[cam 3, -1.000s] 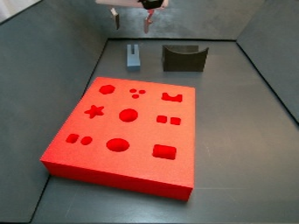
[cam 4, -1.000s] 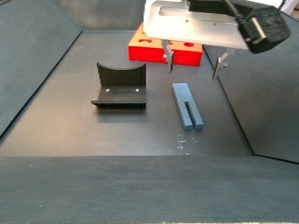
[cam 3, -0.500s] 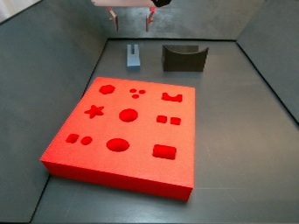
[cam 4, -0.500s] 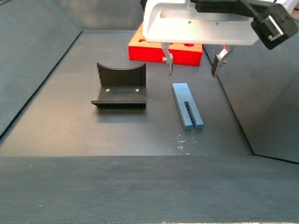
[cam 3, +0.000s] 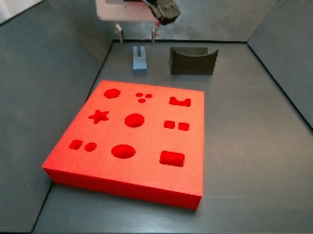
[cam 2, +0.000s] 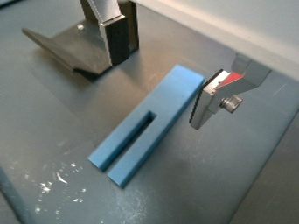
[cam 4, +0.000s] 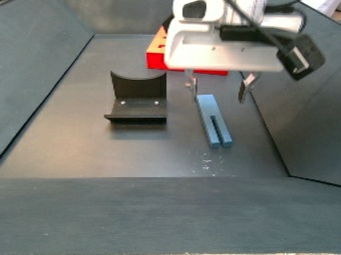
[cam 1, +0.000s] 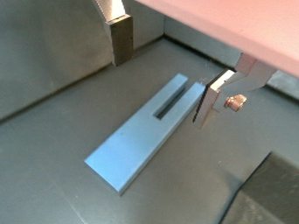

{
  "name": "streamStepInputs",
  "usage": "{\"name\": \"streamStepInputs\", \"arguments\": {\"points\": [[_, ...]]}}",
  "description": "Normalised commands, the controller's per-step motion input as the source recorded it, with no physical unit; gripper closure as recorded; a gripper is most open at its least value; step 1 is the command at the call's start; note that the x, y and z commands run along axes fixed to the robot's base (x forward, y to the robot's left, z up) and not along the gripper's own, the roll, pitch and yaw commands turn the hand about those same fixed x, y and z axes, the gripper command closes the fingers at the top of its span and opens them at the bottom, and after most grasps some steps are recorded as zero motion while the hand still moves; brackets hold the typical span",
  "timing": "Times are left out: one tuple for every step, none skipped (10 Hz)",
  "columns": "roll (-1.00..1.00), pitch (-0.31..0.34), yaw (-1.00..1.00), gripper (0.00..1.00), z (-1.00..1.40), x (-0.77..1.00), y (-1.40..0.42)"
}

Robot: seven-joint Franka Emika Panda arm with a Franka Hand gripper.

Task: Pick up the double-square object. Move up. Rotate the double-square object. Place the double-square object on the fixture. Regrasp the double-square object. Move to above the board. Insert the double-square object.
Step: Rotate the double-square object.

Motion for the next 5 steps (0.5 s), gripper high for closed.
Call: {"name": "streamStepInputs", "arguments": {"points": [[-0.06, -0.030, 0.00, 0.00, -0.97, 0.05, 0.00], [-0.07, -0.029, 0.01, 0.00, -0.85, 0.05, 0.01], [-0.08, -0.033, 0.01, 0.00, -0.73, 0.05, 0.01], [-0.09, -0.042, 0.02, 0.00, -0.62, 0.05, 0.01], [-0.10, -0.047, 0.02, 0.00, -0.48, 0.05, 0.01]]}}
